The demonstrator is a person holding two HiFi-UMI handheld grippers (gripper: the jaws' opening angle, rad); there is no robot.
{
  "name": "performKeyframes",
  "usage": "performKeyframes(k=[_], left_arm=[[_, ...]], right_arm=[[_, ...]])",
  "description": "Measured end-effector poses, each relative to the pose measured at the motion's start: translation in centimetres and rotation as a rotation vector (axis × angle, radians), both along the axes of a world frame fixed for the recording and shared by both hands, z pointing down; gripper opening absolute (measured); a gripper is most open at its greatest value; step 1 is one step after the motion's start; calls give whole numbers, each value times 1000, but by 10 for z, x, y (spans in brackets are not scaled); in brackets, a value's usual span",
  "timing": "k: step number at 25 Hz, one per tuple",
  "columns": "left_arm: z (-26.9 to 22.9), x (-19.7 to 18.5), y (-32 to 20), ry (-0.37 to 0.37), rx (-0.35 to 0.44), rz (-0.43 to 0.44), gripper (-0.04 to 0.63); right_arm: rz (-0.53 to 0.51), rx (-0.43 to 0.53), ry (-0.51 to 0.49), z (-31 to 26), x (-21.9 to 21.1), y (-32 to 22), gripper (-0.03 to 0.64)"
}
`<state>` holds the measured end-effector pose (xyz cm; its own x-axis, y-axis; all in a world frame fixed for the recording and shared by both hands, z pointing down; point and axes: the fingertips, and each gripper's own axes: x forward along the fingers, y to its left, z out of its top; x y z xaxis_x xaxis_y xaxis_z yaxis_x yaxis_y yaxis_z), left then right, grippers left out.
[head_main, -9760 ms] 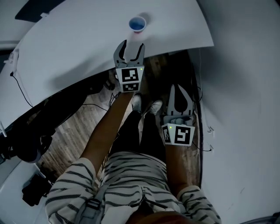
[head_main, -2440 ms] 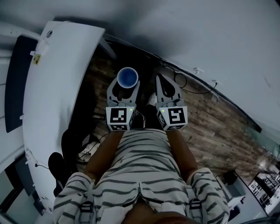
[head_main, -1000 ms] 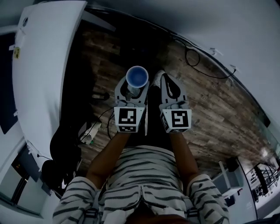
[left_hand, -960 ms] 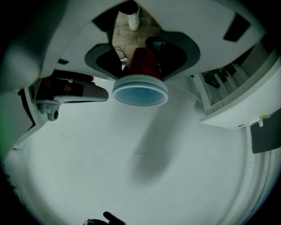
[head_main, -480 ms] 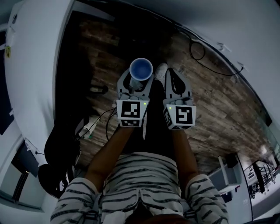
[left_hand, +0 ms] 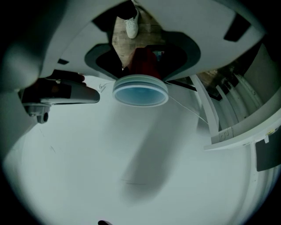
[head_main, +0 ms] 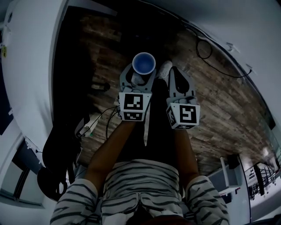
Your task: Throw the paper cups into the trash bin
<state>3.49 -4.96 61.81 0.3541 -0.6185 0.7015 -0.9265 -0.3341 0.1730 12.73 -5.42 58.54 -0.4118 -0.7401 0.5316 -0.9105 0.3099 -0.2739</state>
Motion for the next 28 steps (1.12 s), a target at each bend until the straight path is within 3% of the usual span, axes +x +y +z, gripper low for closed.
performKeyframes(k=[17,28], left_arm=[[88,0,-23,5,-102,-4,290],[159,1,-21,-38,-167,42,290]], right_arm=[[-16,-30,3,36,-11,-12,18],[5,-47,27,62,-7,-11,17]])
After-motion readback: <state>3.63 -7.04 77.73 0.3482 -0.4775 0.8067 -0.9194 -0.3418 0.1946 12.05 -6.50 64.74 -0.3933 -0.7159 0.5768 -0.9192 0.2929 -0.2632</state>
